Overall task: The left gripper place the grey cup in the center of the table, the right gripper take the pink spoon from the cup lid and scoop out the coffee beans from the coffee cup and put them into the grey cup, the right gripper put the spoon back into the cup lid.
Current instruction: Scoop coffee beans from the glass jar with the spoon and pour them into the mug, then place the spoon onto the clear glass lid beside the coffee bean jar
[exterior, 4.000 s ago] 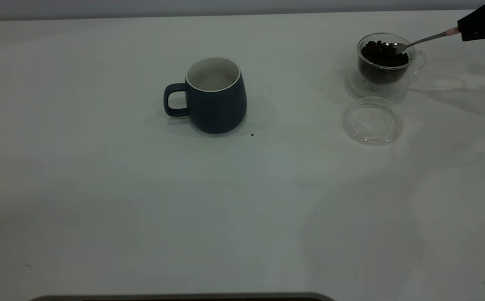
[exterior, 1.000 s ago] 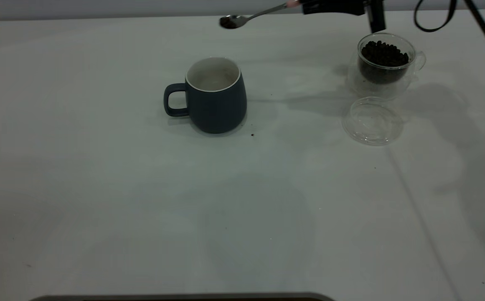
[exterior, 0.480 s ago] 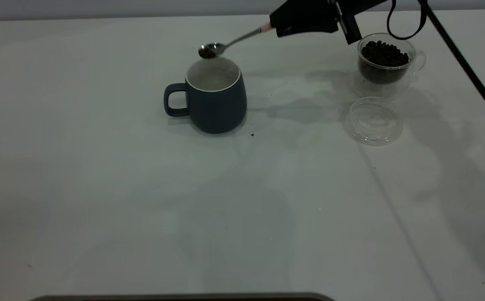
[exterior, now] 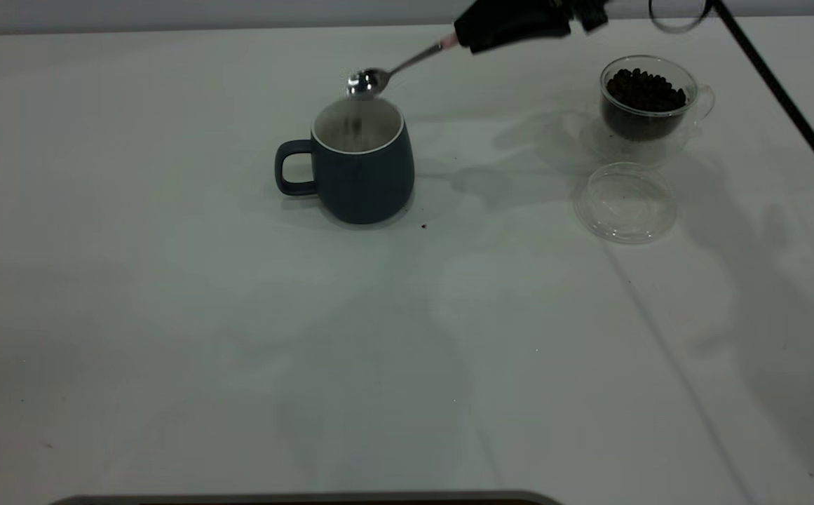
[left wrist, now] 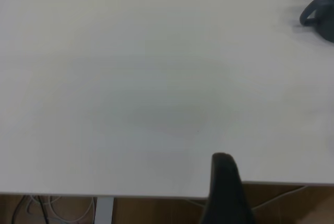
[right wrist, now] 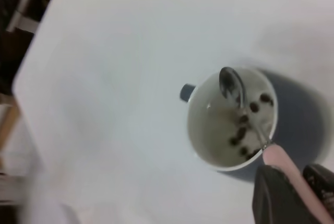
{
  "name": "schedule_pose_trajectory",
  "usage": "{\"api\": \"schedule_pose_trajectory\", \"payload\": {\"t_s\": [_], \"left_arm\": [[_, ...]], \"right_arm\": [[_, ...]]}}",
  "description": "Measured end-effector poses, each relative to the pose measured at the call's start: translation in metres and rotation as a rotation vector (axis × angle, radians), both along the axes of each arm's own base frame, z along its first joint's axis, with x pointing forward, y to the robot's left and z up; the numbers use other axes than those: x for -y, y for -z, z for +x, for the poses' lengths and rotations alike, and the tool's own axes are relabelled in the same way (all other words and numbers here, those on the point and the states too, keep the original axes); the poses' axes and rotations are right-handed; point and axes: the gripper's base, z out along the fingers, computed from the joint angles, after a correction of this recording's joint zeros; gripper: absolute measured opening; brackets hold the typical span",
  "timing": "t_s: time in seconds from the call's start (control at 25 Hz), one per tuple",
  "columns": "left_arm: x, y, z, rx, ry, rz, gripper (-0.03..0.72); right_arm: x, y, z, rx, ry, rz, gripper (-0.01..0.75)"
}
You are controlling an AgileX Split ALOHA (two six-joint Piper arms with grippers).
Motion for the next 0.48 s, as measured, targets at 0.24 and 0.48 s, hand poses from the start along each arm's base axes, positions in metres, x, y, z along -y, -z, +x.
{"api": "schedule_pose_trajectory", "payload": {"t_s": [0.24, 0.48], "left_arm": [[0.000, 0.000, 0.000, 0.000, 0.000, 0.000, 0.567], [0.000, 0.000, 0.000, 0.000, 0.000, 0.000, 0.567]], "right_arm": [[0.000, -0.034, -0.007, 0.116, -0.109, -0.108, 0.100], [0.032, -0.086, -0.025, 0.121, -0.264, -0.161, 0.100]]}}
